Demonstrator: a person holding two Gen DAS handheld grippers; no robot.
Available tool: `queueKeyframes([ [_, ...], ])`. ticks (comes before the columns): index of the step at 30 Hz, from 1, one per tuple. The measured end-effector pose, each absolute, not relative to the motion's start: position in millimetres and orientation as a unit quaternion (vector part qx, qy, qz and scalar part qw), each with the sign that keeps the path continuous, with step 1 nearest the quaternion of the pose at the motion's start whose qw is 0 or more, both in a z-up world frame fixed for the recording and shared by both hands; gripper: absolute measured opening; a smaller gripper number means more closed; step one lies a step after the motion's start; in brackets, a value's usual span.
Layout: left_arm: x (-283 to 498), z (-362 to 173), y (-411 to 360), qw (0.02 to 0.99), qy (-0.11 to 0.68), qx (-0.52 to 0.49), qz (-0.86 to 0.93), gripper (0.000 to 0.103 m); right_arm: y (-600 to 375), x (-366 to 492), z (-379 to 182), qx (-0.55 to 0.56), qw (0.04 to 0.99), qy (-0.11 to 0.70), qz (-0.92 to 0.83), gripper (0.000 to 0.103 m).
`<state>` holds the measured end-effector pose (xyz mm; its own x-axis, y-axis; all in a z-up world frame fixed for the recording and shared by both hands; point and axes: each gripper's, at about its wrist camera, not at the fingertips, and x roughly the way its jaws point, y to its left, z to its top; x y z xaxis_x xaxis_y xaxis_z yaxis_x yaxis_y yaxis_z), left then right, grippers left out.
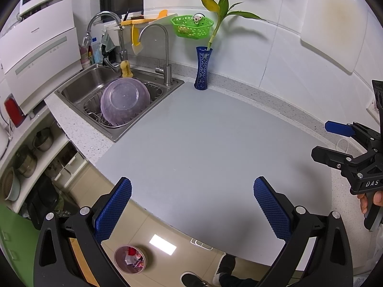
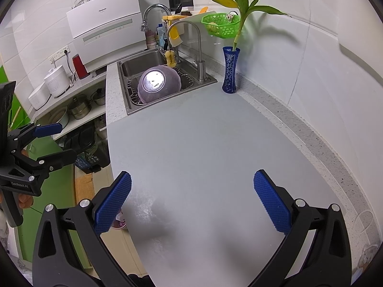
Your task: Collect trash
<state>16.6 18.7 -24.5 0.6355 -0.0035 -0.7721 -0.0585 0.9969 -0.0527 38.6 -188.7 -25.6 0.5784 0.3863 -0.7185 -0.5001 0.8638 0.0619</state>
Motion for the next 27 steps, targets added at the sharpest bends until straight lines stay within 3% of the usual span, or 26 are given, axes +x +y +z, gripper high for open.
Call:
queueKeyframes([
  [27, 18.1, -24.3, 20.6, 0.904, 0.427, -0.038, 0.016, 0.098, -186.3, 41.8, -24.4, -0.076, 0.884, 0.386, 0.253, 0.100],
])
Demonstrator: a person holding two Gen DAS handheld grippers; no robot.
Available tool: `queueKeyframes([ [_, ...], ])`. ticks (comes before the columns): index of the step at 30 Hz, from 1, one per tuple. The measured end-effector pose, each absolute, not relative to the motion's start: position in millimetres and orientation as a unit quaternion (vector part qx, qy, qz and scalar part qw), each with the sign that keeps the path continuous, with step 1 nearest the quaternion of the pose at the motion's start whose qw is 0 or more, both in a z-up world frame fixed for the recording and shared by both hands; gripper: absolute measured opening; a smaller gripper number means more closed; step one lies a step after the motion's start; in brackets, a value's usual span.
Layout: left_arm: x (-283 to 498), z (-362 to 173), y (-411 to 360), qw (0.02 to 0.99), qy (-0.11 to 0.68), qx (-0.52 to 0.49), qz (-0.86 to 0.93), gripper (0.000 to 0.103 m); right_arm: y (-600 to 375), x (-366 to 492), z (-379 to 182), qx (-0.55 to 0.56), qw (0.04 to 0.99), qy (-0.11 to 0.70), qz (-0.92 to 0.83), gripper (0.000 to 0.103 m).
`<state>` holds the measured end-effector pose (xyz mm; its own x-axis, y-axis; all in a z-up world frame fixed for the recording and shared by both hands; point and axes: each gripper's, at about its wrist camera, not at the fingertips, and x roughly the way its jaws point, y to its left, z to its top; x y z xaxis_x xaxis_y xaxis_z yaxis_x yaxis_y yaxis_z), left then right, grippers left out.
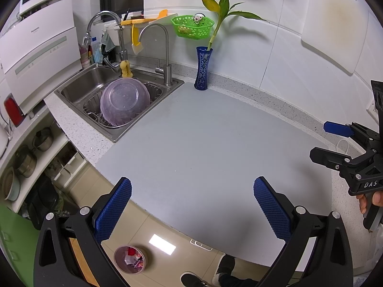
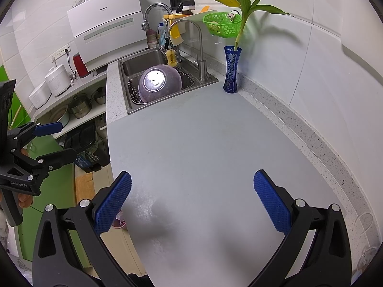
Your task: Collect trash
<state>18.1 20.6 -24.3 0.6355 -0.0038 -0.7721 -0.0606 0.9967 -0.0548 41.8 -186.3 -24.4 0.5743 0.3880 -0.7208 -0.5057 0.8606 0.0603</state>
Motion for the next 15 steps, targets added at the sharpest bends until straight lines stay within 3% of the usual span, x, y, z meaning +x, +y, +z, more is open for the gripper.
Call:
queueKeyframes([
  [15, 23.8, -28.3, 15.7, 0.902, 0.430, -0.027, 0.021, 0.098, -186.7, 42.7, -24.8, -0.075, 0.884, 0.386, 0.254, 0.100],
])
